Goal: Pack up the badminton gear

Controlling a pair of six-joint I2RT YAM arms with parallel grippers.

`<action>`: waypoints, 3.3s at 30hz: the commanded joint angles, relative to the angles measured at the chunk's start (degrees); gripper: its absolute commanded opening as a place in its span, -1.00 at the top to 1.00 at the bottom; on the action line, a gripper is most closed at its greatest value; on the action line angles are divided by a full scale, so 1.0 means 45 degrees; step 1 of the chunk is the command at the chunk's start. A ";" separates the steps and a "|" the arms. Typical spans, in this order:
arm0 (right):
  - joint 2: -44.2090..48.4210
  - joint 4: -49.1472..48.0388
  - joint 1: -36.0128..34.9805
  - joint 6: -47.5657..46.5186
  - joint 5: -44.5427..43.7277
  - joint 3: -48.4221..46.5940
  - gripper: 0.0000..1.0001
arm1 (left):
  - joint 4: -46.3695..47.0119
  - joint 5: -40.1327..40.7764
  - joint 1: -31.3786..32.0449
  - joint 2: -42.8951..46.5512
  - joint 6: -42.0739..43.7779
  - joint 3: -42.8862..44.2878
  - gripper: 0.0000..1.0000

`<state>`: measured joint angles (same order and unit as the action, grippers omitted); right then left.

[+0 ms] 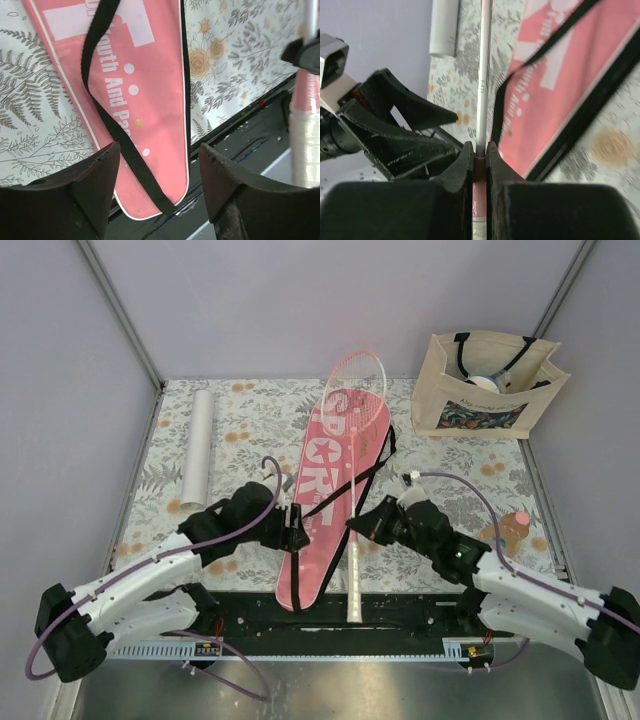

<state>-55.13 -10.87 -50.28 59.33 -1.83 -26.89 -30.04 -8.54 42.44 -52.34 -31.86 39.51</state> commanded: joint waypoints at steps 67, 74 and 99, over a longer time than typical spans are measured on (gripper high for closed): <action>1.1979 1.2592 -0.0076 0.1112 -0.2368 0.1406 1.00 | 0.0680 0.9629 0.6605 -0.9211 0.0360 0.3428 0.97; 1.1121 1.1772 -0.0057 0.1620 -0.1782 0.1856 1.00 | 0.1265 0.8366 0.5865 -0.8313 0.0186 0.3467 1.00; 1.1451 1.1791 -0.0076 0.1835 -0.2211 0.1680 1.00 | -0.1292 0.7423 0.6565 -0.7138 0.0068 0.3155 -0.20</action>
<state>-4.95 44.69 -50.37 66.37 -9.45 -17.98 -33.95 22.06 71.02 -82.91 -29.63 53.15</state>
